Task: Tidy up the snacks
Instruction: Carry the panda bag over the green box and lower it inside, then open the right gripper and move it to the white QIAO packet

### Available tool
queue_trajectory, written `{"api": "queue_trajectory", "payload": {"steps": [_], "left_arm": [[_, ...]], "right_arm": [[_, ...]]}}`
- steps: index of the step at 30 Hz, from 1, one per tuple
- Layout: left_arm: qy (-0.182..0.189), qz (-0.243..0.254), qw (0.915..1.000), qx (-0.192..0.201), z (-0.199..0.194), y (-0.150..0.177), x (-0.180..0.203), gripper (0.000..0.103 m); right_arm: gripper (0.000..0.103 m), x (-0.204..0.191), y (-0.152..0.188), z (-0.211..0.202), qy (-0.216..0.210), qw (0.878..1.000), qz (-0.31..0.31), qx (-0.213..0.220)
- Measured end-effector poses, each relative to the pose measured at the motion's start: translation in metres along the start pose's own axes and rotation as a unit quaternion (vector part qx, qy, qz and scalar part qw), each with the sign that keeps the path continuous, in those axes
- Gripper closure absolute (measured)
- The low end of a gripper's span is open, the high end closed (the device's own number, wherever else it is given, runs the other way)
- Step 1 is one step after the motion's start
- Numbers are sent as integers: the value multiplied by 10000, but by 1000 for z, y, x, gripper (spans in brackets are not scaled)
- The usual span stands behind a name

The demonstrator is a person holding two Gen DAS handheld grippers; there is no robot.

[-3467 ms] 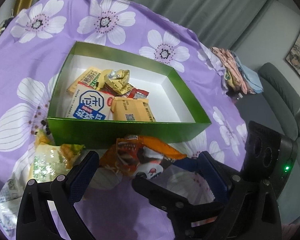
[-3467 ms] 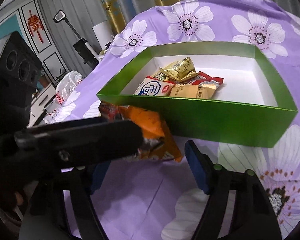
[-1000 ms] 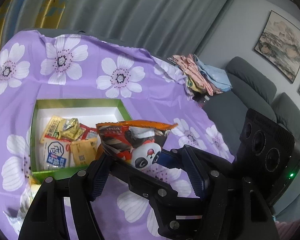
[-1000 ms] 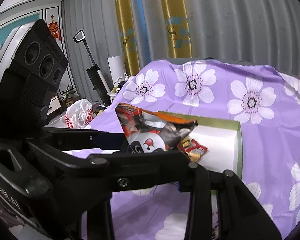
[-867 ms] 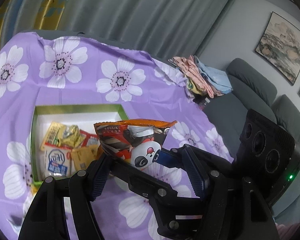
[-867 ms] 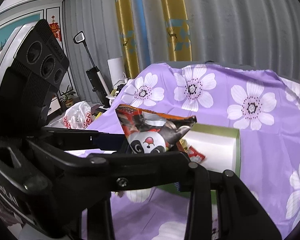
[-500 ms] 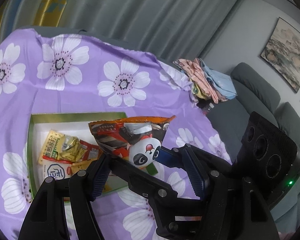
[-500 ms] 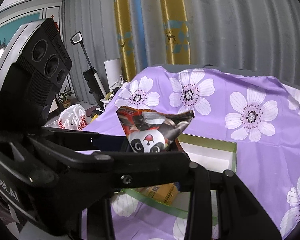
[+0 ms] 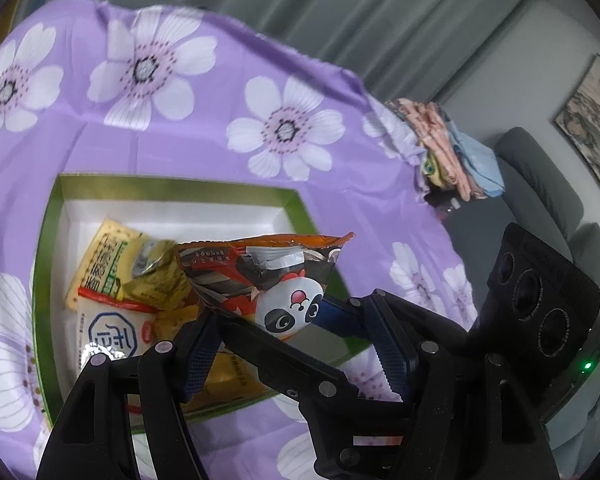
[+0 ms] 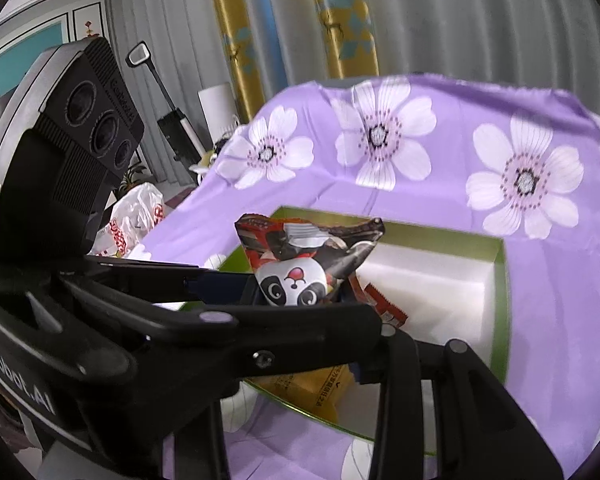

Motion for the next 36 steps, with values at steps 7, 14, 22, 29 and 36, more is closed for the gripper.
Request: {"api": "queue_trajectory", "payload": {"steps": [7, 14, 22, 29, 36], "left_arm": [[-93, -162, 9997, -126, 13, 5, -19, 33], [-178, -254, 9992, -249, 22, 8, -31, 33], [-261, -325, 9986, -315, 27, 14, -35, 33], [-403, -254, 9982, -369, 27, 18, -32, 29], [-846, 8, 9964, -109, 8, 15, -29, 23]], "right_arm": [[66, 5, 9, 21, -26, 9996, 101, -251], [66, 5, 13, 33, -17, 9989, 170, -448], [64, 7, 14, 40, 12, 9976, 302, -627], [49, 9, 17, 37, 257, 9965, 344, -711], [37, 21, 14, 14, 681, 9955, 397, -534]]}}
Point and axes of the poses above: each gripper's, at about its wrist camera, not at the fingertips, and z roughly the way its jaws point, x to its right, y to its underside, the point moved 3 cm from there along z, roughly the way its jaws point, and after that the axes turned 9 degrees about x, right-handed, at the moved point
